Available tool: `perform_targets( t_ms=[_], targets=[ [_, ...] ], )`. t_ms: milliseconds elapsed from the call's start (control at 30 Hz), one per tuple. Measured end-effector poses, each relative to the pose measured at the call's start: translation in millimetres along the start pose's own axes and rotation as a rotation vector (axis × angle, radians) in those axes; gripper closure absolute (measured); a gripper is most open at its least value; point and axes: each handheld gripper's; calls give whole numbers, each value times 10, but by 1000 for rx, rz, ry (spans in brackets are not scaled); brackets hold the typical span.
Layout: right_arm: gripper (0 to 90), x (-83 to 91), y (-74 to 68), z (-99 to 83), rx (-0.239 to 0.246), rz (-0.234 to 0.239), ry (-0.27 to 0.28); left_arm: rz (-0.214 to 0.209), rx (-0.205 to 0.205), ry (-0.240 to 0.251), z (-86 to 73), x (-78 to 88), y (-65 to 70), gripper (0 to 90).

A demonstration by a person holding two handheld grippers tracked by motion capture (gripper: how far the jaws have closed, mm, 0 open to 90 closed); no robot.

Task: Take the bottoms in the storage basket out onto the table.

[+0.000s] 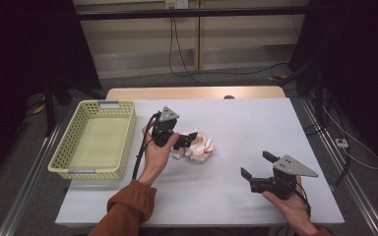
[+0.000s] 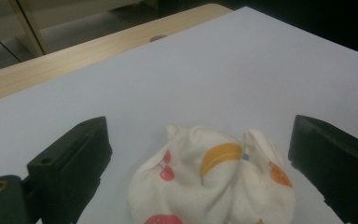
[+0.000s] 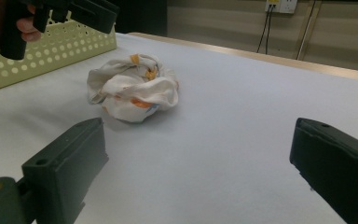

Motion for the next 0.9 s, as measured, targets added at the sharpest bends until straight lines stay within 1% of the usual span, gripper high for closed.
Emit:
perform_targets(
  t_ms=[67,133,200,300,367,433,533,633,733,867,900],
  targets=[
    [36,1,1,0,-1,0,0,-4,-5,4,8,30,-5,56],
    [37,-2,1,0,-3,0,-1,8,-12,10,15,61,-3,56],
    [37,-3,1,0,0,2,-3,4,-21,16,20,87,-6,56],
    [36,-5,0,0,1,2,-3,13,-40,15,28,131,-1,56],
    [36,-7,1,1,1,2,-3,26,-47,18,30,165,-3,56],
    [36,-9,1,1,1,3,-4,42,-49,24,32,203,-5,56],
    [37,-15,-2,3,-1,5,-4,52,-53,31,34,264,-21,56],
    [36,-17,-2,3,2,7,-5,56,-41,41,32,325,-44,56],
    [37,-19,-2,3,3,7,-5,65,-40,52,26,384,-67,56],
    [36,-23,-5,5,2,7,-5,78,-50,57,18,450,-94,56],
    [36,-25,-5,5,3,8,-5,87,-54,58,14,474,-102,56]
  ],
)
Point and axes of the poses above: each handheld gripper's, and its own axes: x roughly backward along the jaws, z roughly out of its top, y roughly to its right, and after that the axes turned 9 degrees about z, right-handed
